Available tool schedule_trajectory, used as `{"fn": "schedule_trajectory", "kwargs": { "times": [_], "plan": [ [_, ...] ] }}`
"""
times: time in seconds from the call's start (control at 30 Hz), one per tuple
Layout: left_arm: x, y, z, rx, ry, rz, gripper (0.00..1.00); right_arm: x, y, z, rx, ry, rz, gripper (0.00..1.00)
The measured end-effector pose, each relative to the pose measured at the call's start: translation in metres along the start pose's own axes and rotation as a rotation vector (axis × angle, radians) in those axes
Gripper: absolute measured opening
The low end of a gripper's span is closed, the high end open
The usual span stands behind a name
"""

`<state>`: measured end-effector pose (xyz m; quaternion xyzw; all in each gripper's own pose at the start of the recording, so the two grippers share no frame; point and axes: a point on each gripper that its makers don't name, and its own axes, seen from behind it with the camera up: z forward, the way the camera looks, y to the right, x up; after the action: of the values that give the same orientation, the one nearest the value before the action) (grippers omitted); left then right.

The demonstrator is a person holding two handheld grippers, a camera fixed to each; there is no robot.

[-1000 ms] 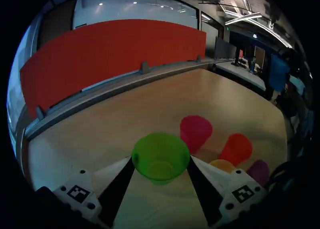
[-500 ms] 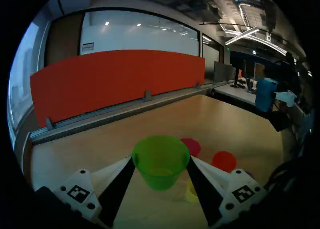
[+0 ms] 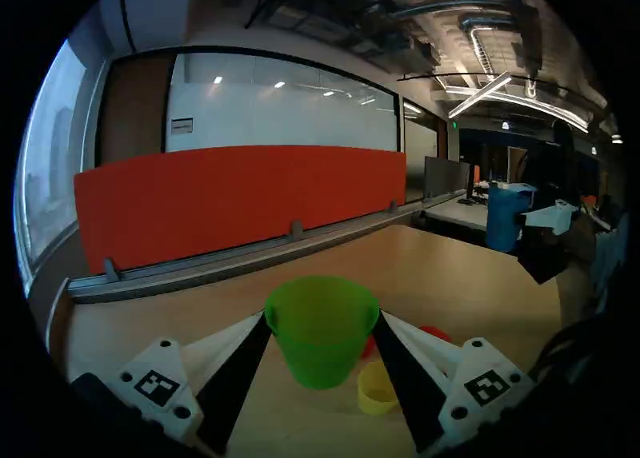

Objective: Pour water

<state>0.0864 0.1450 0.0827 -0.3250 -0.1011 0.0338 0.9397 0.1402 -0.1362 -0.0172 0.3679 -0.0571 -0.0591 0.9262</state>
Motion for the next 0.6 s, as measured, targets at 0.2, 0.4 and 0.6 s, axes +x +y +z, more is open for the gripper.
{"fn": "schedule_trajectory", "kwargs": {
  "times": [0.2, 0.4, 0.6],
  "plan": [
    [0.011, 0.008, -0.014, -0.01, 0.04, -0.004, 0.88, 0.003, -0.004, 0.004, 0.009, 0.001, 0.001, 0.89],
    [0.019, 0.009, -0.022, -0.006, 0.062, -0.005, 0.88, 0.003, -0.006, 0.005, 0.016, 0.0, -0.001, 0.89],
    [0.023, 0.014, -0.03, -0.011, 0.076, 0.004, 0.88, 0.003, -0.007, 0.007, 0.02, -0.005, -0.014, 0.89]
  ]
}}
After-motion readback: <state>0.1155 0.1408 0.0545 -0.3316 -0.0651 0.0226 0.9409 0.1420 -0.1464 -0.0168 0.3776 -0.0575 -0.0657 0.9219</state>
